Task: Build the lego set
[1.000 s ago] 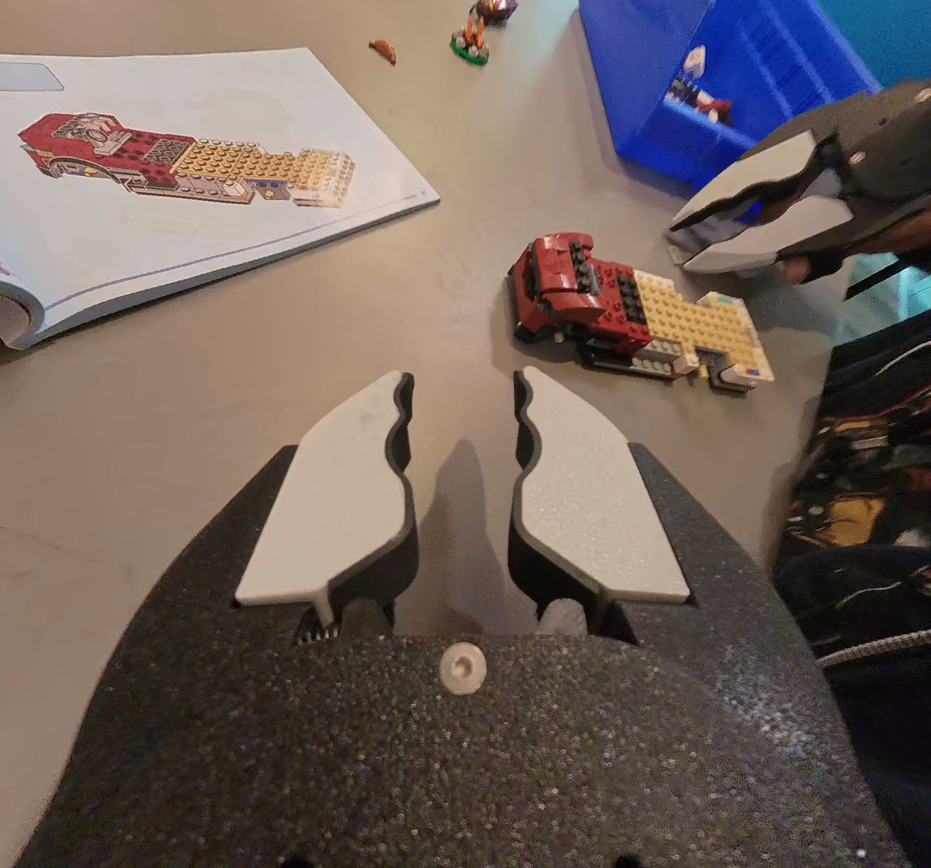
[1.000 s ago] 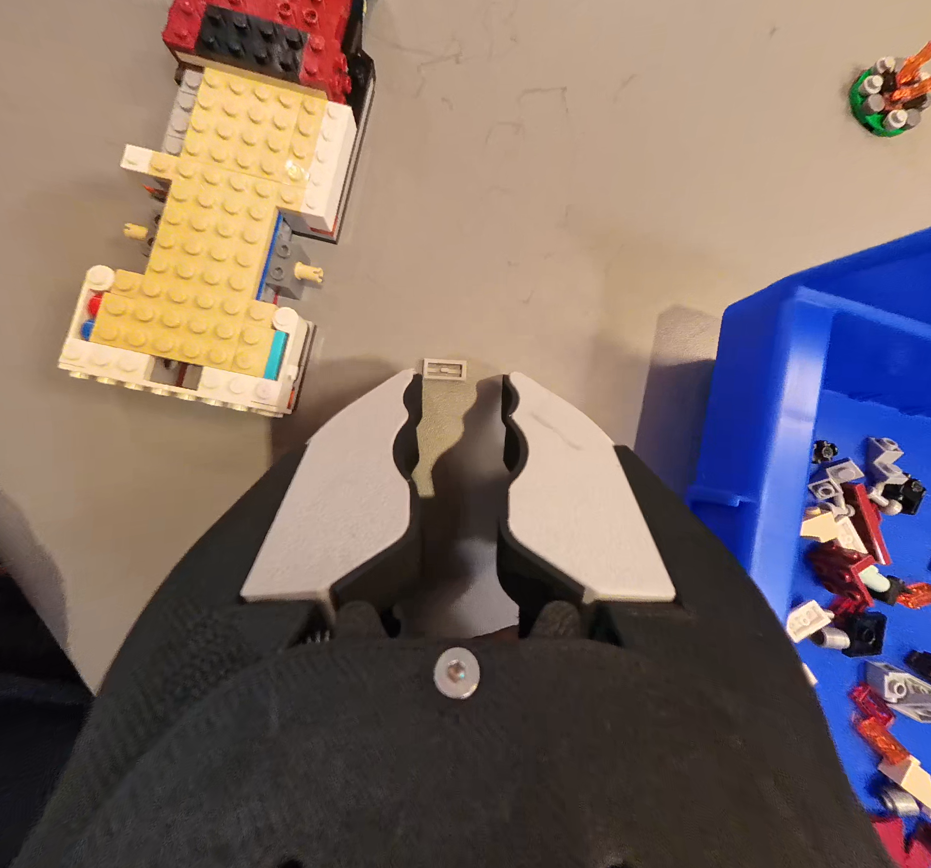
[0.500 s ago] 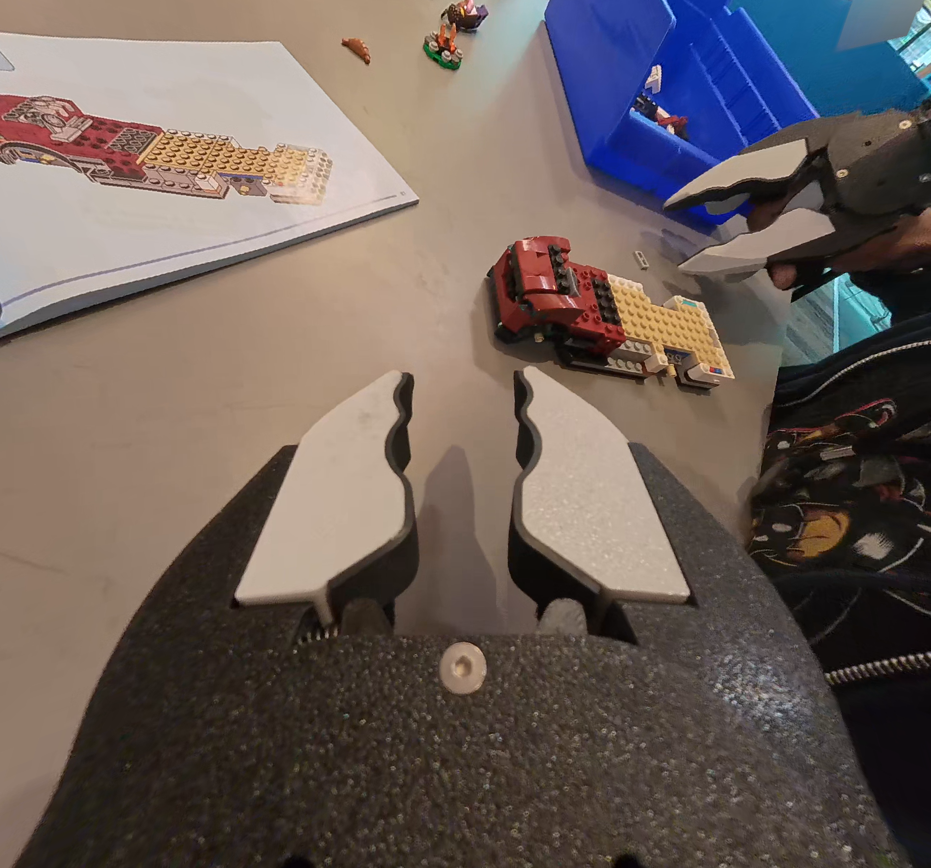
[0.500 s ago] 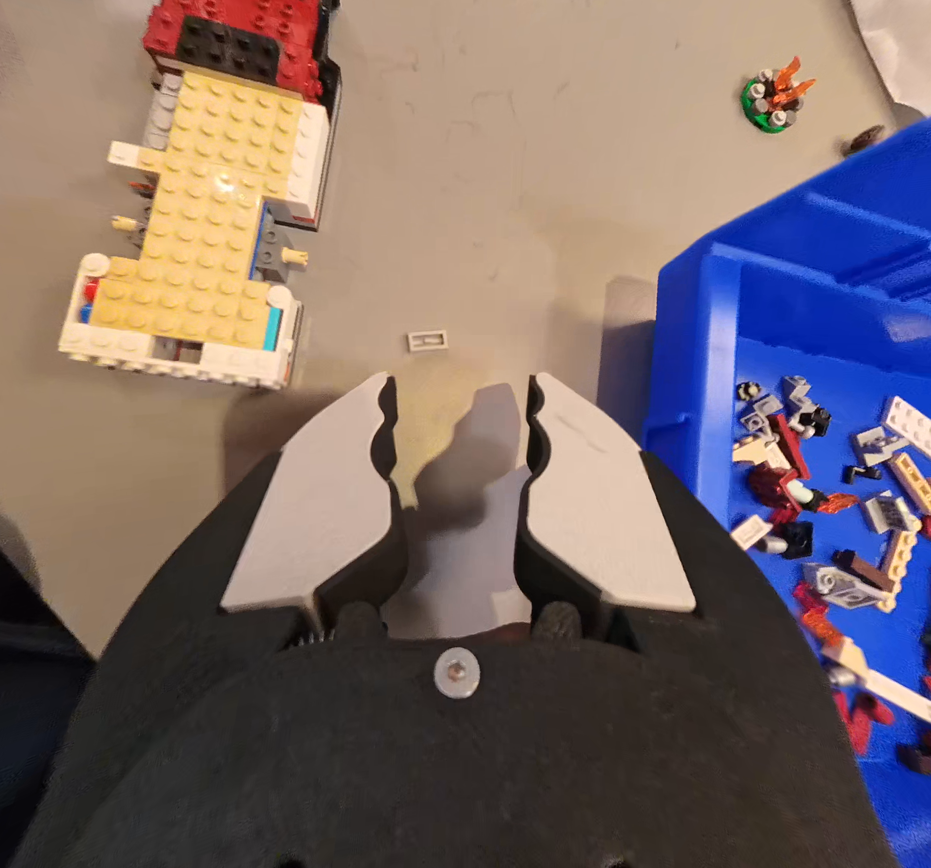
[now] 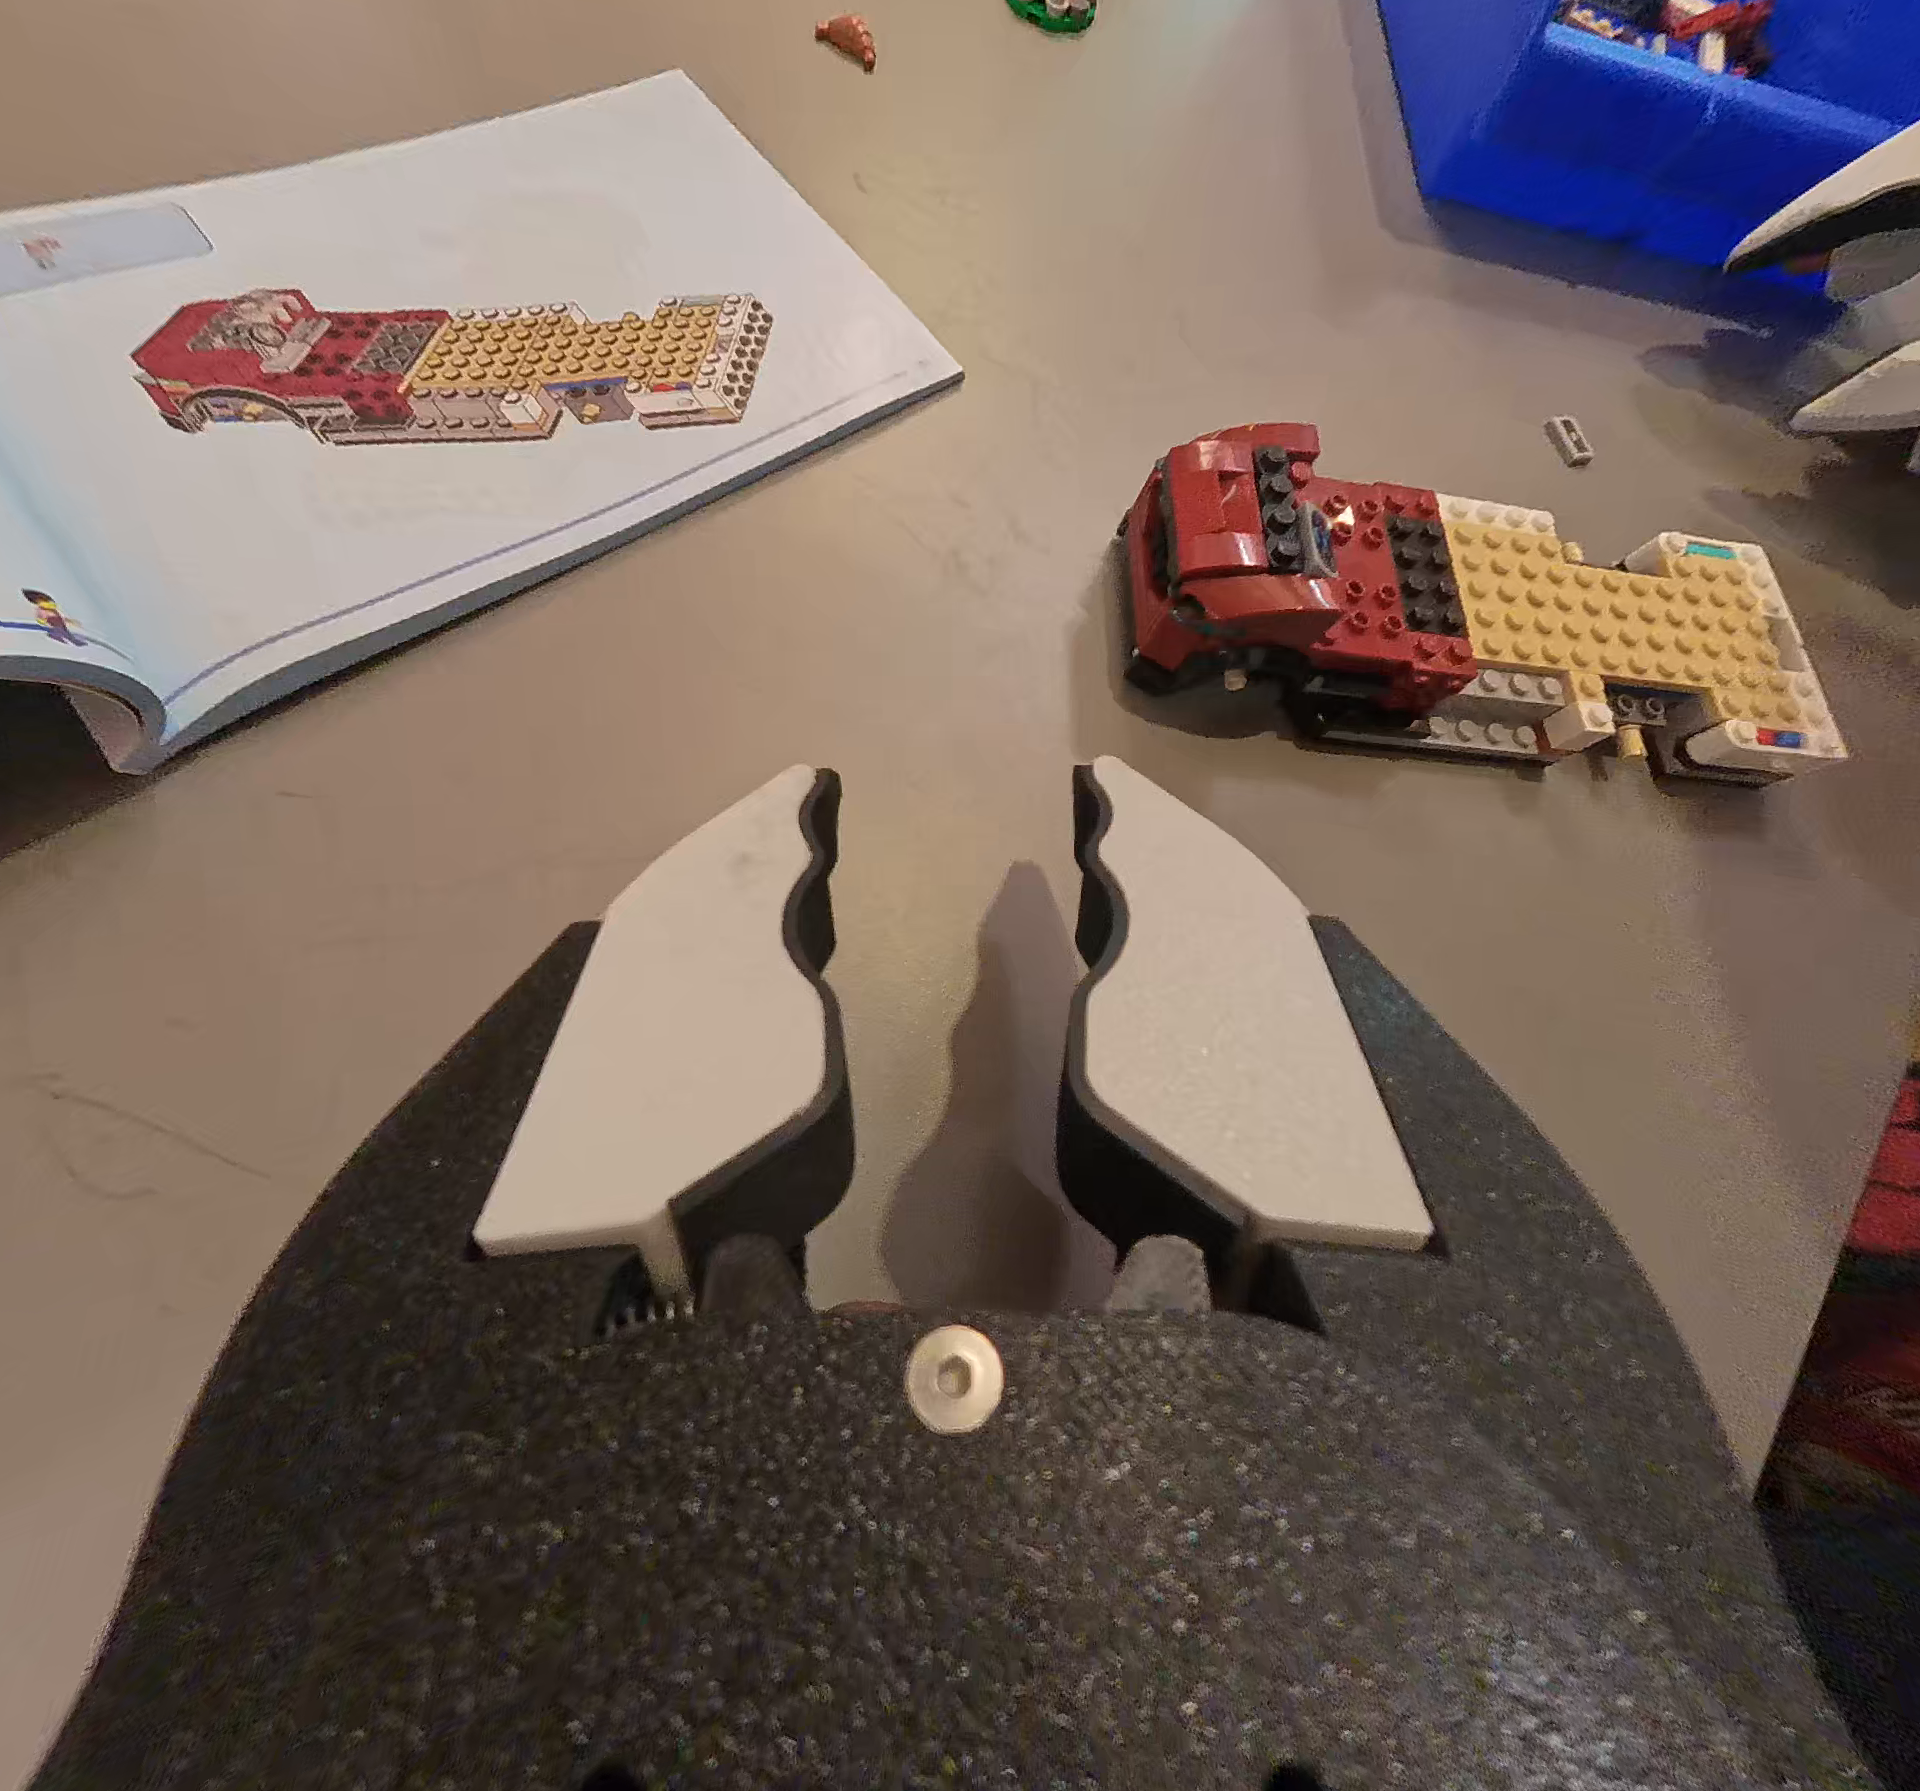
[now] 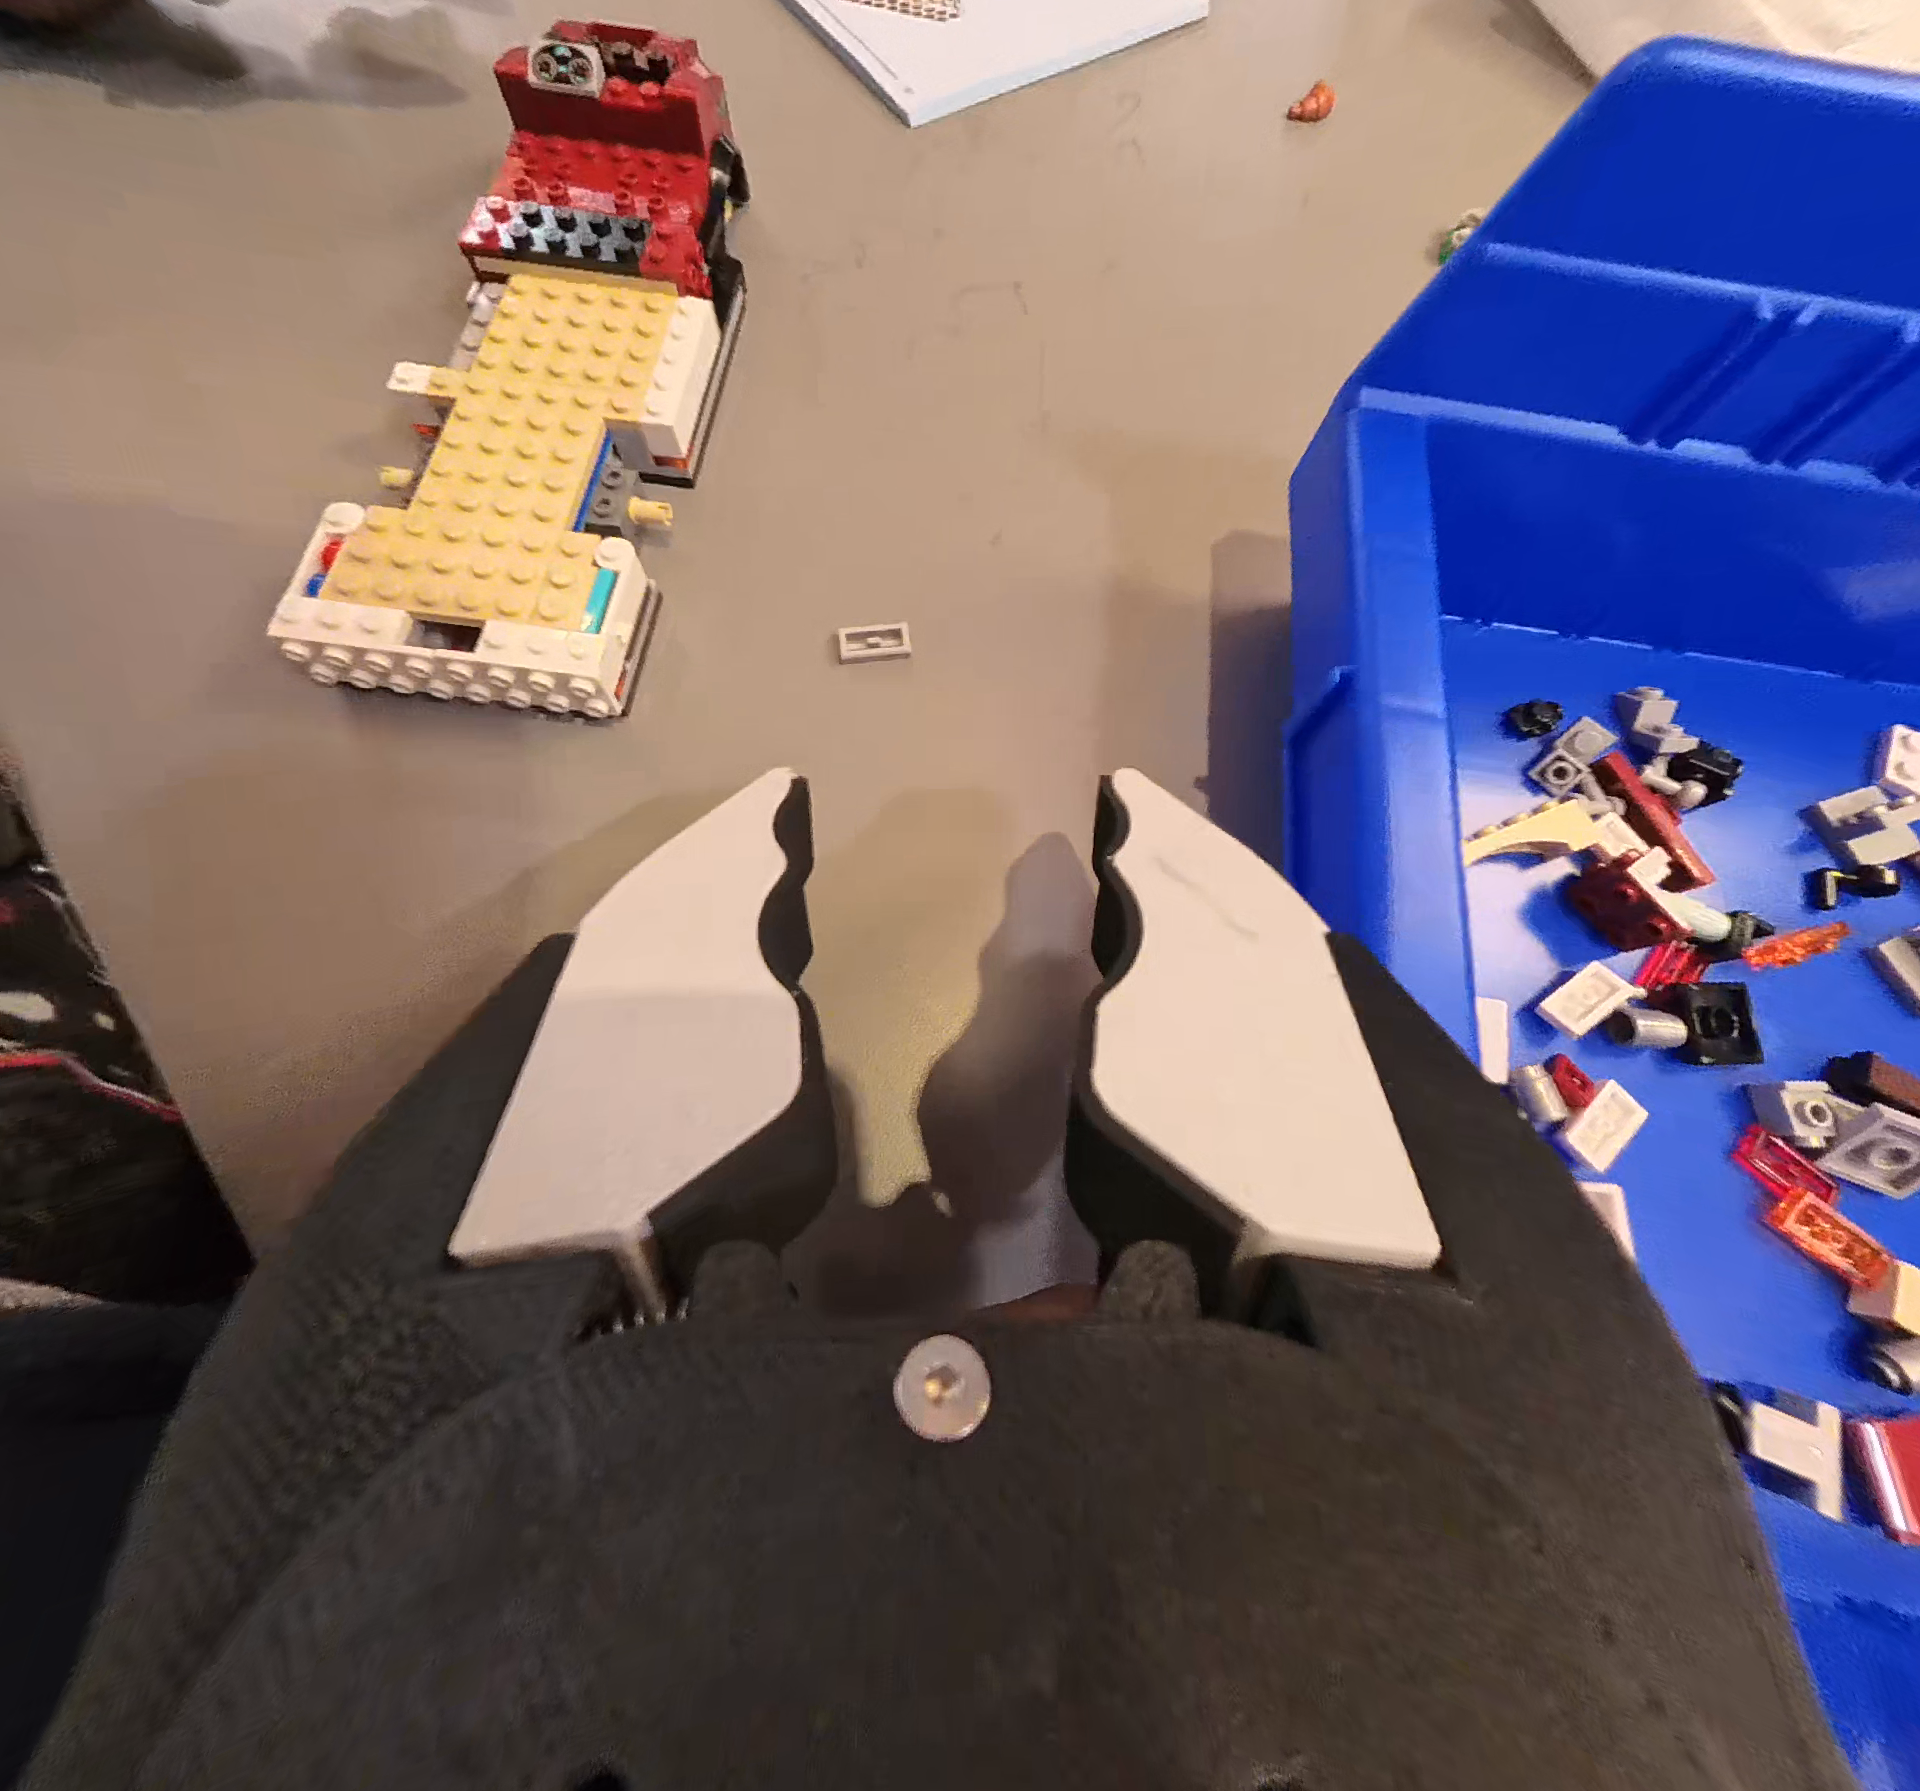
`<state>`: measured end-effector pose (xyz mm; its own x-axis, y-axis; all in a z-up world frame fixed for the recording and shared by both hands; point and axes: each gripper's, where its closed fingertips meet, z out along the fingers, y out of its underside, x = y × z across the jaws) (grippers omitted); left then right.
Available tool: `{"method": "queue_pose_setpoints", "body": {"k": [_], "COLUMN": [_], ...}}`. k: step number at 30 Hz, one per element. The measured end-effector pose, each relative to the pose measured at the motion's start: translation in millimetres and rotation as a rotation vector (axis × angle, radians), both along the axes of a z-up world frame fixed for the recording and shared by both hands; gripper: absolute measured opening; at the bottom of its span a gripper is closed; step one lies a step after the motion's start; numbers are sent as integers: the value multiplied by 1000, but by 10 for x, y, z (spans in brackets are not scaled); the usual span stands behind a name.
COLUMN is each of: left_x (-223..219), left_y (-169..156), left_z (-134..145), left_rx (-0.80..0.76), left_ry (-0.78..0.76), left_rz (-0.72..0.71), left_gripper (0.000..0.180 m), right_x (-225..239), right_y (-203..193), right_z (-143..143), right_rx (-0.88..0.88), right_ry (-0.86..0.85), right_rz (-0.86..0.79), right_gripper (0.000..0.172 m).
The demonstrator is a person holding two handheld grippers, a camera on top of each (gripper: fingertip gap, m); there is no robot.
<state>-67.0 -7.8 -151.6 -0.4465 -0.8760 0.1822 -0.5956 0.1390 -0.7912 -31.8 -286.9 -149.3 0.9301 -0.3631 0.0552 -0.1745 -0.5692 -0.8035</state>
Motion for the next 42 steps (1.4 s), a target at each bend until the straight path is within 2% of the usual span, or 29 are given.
{"method": "queue_pose_setpoints", "body": {"k": [10, 28, 42], "left_x": [143, 246, 246], "left_y": [-96, -146, -159], "left_z": [57, -87, -115], "left_rx": [24, 35, 83], "left_ry": [-51, 51, 49], "left_rz": [56, 17, 13], "left_gripper": [49, 51, 53], "right_x": [15, 6, 0], "right_y": [13, 28, 29], "right_z": [-100, -206, -224], "right_rx": [-117, -158, -157], "right_ry": [-125, -40, -7], "right_rz": [-25, -6, -1], "right_gripper": [55, 52, 50]}}
